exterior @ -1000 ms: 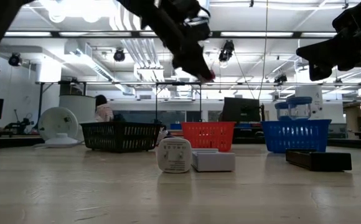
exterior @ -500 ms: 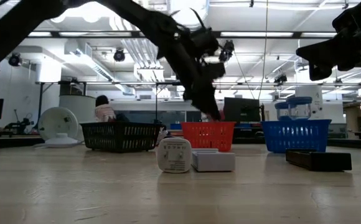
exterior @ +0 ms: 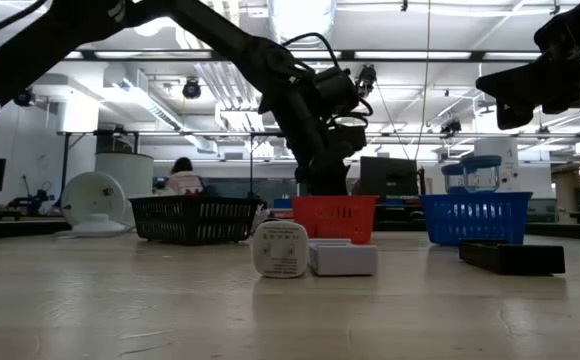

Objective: Pick & Place Office items
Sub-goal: Put the pink charger adapter into the red basket

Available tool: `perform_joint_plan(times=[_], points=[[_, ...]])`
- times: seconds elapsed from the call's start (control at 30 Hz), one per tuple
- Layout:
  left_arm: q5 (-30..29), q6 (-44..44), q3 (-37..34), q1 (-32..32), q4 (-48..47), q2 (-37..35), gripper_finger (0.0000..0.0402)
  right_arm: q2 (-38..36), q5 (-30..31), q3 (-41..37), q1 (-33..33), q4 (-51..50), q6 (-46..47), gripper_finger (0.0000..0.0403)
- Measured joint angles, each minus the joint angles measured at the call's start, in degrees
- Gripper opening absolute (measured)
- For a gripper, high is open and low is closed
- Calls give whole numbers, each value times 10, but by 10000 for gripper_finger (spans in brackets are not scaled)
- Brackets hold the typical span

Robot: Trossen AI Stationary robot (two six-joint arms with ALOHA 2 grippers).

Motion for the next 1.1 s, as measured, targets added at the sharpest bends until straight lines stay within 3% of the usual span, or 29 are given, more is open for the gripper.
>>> perform_joint_plan(times=[0.8,1.1], points=[[-1,-12,0,3,-10,9,137,0,0,0,0,0,-4,8],[-3,-11,-1,3,-11,9,181,0,0,0,0,1,-6,8]])
